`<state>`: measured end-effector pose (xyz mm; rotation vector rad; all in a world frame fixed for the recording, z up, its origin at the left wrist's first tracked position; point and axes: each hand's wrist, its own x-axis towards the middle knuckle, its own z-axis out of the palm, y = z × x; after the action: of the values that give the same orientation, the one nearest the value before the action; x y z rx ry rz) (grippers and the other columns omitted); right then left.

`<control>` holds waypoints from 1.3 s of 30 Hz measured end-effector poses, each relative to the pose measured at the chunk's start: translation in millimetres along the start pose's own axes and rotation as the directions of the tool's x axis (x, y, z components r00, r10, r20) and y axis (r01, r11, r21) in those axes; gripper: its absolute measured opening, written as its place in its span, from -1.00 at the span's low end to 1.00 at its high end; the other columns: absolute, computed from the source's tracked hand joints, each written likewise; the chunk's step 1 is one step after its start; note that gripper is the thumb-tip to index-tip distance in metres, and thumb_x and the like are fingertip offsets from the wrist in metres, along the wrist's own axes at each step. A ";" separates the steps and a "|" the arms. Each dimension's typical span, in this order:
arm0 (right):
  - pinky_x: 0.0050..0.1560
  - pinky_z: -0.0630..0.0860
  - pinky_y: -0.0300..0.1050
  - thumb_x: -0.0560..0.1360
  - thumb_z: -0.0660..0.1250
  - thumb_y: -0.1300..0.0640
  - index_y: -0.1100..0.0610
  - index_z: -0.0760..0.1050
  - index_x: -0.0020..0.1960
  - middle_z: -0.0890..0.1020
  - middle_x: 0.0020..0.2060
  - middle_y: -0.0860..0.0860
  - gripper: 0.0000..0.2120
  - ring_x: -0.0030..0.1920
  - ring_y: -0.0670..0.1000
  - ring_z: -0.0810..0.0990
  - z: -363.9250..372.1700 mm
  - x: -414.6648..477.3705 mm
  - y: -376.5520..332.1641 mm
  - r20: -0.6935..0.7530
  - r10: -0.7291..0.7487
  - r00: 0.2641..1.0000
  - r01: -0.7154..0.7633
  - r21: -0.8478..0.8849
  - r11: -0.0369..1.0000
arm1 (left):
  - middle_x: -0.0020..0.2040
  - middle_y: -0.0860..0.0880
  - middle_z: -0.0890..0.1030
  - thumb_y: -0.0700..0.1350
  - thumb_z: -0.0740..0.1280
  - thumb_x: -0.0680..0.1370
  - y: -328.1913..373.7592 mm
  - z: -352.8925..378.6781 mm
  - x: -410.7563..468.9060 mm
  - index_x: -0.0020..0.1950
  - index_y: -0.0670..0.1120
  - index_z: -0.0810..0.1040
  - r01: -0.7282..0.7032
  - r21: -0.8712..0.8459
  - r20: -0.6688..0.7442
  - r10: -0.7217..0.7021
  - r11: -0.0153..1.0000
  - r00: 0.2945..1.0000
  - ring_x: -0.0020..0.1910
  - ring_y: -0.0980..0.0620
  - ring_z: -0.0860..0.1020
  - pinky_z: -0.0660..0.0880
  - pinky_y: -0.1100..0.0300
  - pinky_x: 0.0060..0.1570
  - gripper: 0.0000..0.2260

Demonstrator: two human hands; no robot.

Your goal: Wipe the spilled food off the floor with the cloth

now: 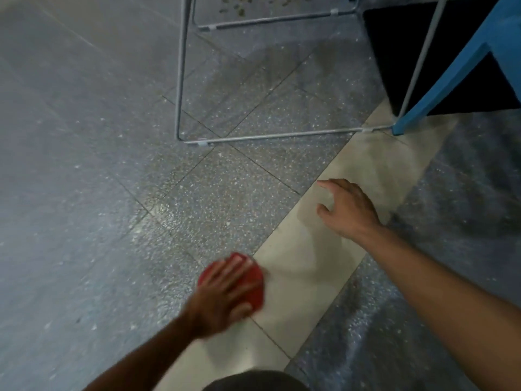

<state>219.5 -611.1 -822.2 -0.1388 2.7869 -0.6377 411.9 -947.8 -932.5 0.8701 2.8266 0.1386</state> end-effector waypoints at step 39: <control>0.35 0.42 0.03 0.55 0.37 -0.02 -0.01 0.40 0.50 0.48 0.42 0.00 -0.47 0.38 0.12 0.41 5.6 29.1 -84.7 0.068 -0.370 0.927 0.375 -0.110 0.920 | 0.75 -0.14 0.07 0.07 0.12 0.78 -9.7 -7.5 23.5 0.71 -0.07 0.27 0.741 -0.378 -0.176 -0.829 0.555 0.531 0.75 -0.17 -0.07 -0.02 -0.30 0.68 -0.50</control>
<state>195.9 -693.9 -797.0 -0.7151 2.7734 -0.5369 386.0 -942.8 -929.9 -0.6304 3.0786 0.5496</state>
